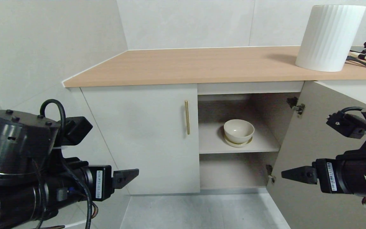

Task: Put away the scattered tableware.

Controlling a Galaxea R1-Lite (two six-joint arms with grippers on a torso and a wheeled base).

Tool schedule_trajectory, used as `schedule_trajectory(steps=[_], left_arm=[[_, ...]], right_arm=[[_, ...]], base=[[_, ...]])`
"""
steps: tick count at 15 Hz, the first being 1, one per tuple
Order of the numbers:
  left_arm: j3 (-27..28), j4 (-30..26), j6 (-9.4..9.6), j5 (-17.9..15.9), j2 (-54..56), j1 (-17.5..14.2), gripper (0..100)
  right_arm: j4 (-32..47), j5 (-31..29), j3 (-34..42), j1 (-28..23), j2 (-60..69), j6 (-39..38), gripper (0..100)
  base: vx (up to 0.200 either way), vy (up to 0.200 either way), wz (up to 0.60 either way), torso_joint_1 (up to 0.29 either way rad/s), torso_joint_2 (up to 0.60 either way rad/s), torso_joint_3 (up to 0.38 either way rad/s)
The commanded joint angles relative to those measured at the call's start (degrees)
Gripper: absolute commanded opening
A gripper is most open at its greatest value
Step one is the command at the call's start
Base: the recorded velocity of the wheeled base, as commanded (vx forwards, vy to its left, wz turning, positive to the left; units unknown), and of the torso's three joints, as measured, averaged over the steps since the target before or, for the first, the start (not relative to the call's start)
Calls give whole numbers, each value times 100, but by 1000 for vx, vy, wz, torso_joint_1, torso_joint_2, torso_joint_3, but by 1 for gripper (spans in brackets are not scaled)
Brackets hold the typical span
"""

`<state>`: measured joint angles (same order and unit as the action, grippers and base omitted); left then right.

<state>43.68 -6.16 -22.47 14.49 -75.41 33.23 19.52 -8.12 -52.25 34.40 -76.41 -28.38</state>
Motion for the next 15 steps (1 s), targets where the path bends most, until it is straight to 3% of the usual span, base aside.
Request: schedule_trajectory(steps=[1,5,15], left_arm=[[0,0,-3,1,-26,-1,100],[-9,0,6,1,-26,17,100],[-26,0,41,10,-53,17,100]], right_arm=[[-1,3,4,5,-41,-1,100],[-1,3,13,5,-32,-1,100],[175,-129,13,-4,56,175,100]], base=[[-200,0,0,2,7,-12],[-200,0,0,4,5,-1],[0,-20,0,0,0,0]])
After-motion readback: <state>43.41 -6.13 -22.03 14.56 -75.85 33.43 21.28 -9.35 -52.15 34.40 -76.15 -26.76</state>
